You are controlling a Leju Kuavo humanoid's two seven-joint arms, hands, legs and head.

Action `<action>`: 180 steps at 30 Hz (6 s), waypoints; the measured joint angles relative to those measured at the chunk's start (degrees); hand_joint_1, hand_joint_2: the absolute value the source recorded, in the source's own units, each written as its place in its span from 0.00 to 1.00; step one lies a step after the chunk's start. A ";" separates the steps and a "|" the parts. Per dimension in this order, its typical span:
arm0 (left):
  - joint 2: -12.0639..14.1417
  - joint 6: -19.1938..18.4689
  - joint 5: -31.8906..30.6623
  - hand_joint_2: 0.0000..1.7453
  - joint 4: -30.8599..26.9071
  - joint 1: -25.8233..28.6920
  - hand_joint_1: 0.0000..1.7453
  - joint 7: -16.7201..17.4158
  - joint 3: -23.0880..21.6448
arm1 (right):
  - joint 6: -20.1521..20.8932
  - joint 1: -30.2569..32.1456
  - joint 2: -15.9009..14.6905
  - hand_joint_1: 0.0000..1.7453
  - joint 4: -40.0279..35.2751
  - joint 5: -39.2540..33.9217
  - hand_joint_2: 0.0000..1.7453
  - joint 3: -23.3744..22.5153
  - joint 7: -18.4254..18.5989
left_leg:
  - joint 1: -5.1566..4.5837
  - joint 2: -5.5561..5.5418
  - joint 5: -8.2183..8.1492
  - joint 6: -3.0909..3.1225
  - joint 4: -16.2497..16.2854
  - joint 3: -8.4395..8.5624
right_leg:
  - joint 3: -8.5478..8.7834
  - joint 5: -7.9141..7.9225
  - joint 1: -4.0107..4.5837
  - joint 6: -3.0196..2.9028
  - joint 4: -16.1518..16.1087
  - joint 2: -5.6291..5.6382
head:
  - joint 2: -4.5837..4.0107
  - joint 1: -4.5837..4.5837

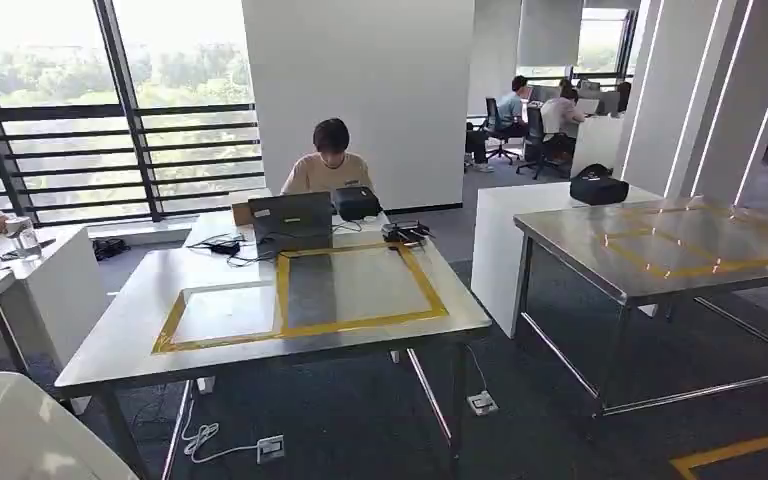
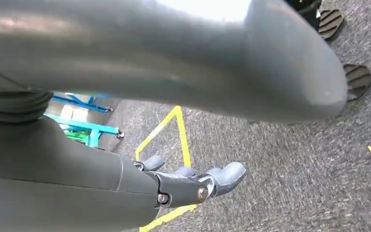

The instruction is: Take the parts from the cabinet and place them on the table.

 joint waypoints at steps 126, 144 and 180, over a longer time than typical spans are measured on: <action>4.06 66.06 -104.37 0.00 48.52 -20.29 0.00 5.30 -26.77 | 0.53 -0.20 0.37 0.00 0.07 5.66 0.00 0.15 -1.57 | -1.42 0.65 0.36 1.38 -0.89 0.38 | 0.51 0.26 0.87 -1.26 -1.30 0.60 | 0.00 -0.20; 1.31 54.14 -79.08 0.00 30.25 -3.90 0.00 6.49 -19.08 | 0.24 0.33 0.55 0.00 0.07 6.58 0.00 -0.04 -1.57 | -0.81 1.13 2.30 3.31 -3.53 1.08 | -1.04 -3.76 0.79 0.39 2.70 0.23 | 0.00 -0.02; 0.66 51.84 -66.40 0.00 24.46 0.85 0.00 1.38 -15.23 | 0.39 0.30 1.11 0.00 0.15 8.17 0.00 -0.04 -1.73 | -1.20 2.13 2.58 3.03 -1.08 -2.20 | -3.94 -4.14 0.29 0.84 13.69 -0.14 | 0.00 0.13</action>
